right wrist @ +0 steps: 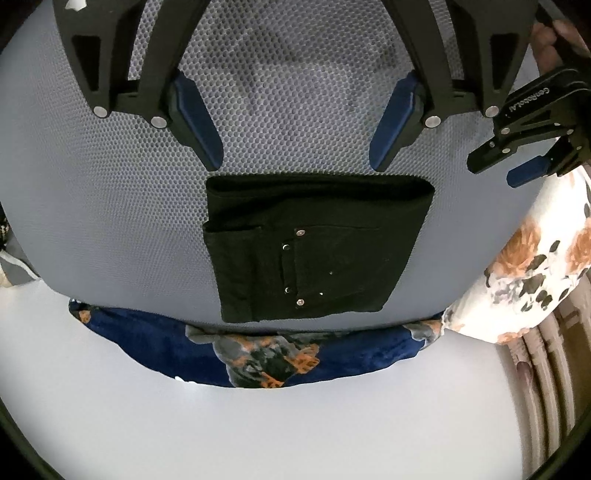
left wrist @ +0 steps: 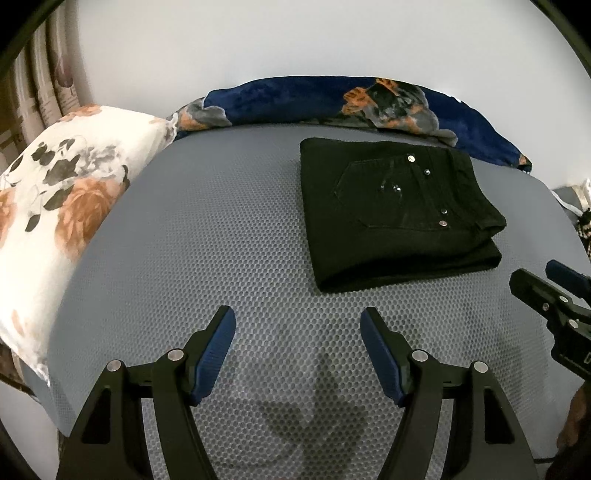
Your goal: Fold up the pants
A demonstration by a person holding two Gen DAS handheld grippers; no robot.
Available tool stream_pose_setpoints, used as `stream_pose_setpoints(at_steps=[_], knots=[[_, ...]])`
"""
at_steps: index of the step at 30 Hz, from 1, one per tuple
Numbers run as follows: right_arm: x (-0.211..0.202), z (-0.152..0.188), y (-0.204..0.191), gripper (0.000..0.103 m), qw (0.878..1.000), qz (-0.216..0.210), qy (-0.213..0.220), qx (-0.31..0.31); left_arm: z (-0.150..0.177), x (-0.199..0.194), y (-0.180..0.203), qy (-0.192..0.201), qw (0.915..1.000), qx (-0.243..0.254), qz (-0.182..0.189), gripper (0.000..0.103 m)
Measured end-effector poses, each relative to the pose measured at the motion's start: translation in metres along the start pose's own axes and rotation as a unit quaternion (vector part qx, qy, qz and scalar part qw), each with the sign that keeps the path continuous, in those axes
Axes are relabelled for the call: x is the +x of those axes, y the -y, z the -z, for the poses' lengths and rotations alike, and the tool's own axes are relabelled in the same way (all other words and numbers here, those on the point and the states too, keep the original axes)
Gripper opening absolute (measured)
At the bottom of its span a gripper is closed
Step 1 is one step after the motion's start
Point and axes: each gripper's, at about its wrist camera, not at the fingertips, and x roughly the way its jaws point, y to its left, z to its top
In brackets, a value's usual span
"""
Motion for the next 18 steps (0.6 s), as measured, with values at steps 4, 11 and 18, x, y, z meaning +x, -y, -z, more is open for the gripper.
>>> stream_pose_setpoints(at_steps=[4,11,18], knots=[[-0.0011,0.0004,-0.0037,0.082,1.000,0.003,0.003,-0.003,0.0011,0.0009,-0.0006,0.000,1.0000,-0.002,-0.001,0.070],[-0.0001,0.0019,-0.0066,0.082,1.000,0.003,0.002,-0.003,0.0018,0.0018,0.0004,0.000,1.0000,-0.001,-0.005,0.070],[0.0035,0.0036,-0.0055,0.083,1.000,-0.001,-0.007,0.000,0.0021,0.0030,0.0010,-0.001,0.9999,0.001,-0.010,0.070]])
